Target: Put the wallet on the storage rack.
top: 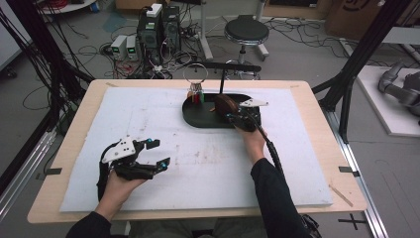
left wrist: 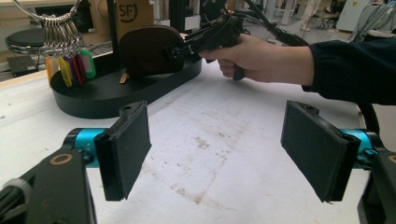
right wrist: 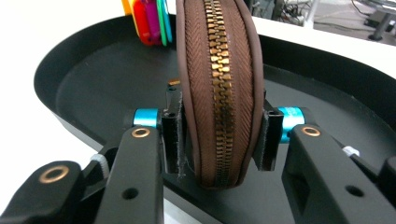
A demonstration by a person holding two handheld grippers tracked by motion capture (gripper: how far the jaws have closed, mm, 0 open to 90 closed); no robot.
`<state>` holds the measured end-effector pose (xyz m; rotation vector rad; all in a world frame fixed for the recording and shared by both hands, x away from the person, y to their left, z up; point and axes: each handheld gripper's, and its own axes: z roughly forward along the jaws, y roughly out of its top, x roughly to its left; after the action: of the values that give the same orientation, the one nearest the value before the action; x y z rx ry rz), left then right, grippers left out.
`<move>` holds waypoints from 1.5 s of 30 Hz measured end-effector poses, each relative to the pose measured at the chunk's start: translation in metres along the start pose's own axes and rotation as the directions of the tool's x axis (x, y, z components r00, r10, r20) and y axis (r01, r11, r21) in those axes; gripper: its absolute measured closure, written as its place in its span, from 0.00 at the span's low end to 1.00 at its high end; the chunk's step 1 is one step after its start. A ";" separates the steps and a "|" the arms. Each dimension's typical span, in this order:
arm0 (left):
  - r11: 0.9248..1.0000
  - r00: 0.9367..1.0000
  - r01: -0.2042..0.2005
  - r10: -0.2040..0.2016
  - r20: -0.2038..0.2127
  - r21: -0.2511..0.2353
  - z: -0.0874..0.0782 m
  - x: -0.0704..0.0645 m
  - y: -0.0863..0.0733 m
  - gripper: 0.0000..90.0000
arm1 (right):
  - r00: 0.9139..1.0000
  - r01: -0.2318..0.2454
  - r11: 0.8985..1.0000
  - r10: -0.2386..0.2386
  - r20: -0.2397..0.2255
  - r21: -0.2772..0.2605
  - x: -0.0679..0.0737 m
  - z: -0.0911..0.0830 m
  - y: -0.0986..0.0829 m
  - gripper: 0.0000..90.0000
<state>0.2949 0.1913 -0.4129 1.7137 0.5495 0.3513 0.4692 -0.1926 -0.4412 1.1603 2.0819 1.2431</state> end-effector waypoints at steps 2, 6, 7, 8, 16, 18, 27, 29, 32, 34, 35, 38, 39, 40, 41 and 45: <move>1.000 1.000 -0.001 0.001 0.000 0.004 0.000 0.001 0.000 0.27 | 1.000 -0.002 1.000 0.002 0.005 0.014 -0.001 0.000 0.000 0.69; 1.000 1.000 0.001 -0.001 0.000 0.003 0.000 0.001 -0.001 0.27 | 1.000 -0.001 0.999 0.000 0.028 0.050 -0.003 0.000 -0.001 0.65; 1.000 1.000 0.001 -0.001 -0.001 0.002 0.000 0.000 -0.001 0.27 | 1.000 0.000 0.999 -0.002 0.031 0.052 -0.004 -0.001 -0.001 0.62; 1.000 1.000 -0.001 0.001 -0.001 0.004 0.000 0.001 0.000 0.27 | 0.999 -0.006 0.999 0.005 0.035 0.049 -0.004 -0.002 0.000 0.60; 1.000 1.000 -0.003 0.003 0.001 0.007 0.001 0.000 -0.001 0.27 | 0.994 0.030 0.999 -0.033 0.100 0.029 -0.007 -0.012 0.005 0.43; 1.000 1.000 -0.004 0.004 0.000 0.006 0.001 0.000 0.000 0.27 | 0.993 0.024 0.999 -0.027 0.116 0.027 -0.010 -0.017 0.007 0.40; 1.000 1.000 -0.003 0.003 -0.011 0.001 0.002 0.003 0.001 0.27 | 0.997 0.009 1.000 -0.007 0.074 -0.025 -0.018 -0.052 0.018 0.34; 1.000 1.000 -0.003 0.003 -0.012 0.003 0.002 0.003 0.001 0.27 | 0.998 0.016 1.000 -0.015 0.056 -0.019 -0.017 -0.057 0.019 0.34; 1.000 1.000 -0.018 0.018 -0.020 0.015 0.003 0.004 0.002 0.27 | 0.999 0.038 0.999 -0.038 0.008 -0.027 -0.015 -0.075 0.017 0.34; 1.000 1.000 -0.018 0.019 -0.024 0.014 0.004 0.005 0.002 0.27 | 0.999 0.045 0.999 -0.045 -0.016 -0.028 -0.015 -0.085 0.014 0.34; 1.000 1.000 -0.018 0.019 -0.024 0.014 0.004 0.005 0.002 0.27 | 0.999 0.045 0.999 -0.045 -0.016 -0.028 -0.015 -0.085 0.014 0.34; 1.000 0.999 -0.017 0.018 -0.032 0.018 0.004 0.007 0.002 0.27 | 0.998 0.043 0.998 -0.044 -0.040 -0.034 -0.017 -0.101 0.007 0.34; 1.000 0.999 -0.016 0.017 -0.034 0.020 0.004 0.008 0.002 0.27 | 0.998 0.042 0.998 -0.043 -0.043 -0.038 -0.019 -0.105 0.004 0.33; 1.000 0.999 -0.020 0.021 -0.038 0.023 0.003 0.009 0.002 0.27 | 0.997 0.041 0.998 -0.043 -0.057 -0.040 -0.021 -0.115 -0.003 0.32; 0.999 0.999 -0.022 0.023 -0.044 0.027 0.003 0.009 0.001 0.27 | 0.997 0.037 0.998 -0.039 -0.059 -0.040 -0.022 -0.120 -0.006 0.32; 0.999 0.998 -0.021 0.023 -0.057 0.027 0.002 0.010 0.001 0.27 | 0.996 0.034 0.998 -0.039 -0.083 -0.059 -0.025 -0.137 -0.017 0.31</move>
<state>0.3047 0.1951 -0.4128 1.7410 0.5800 0.4118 0.3770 -0.2851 -0.3894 1.0564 2.1035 1.3475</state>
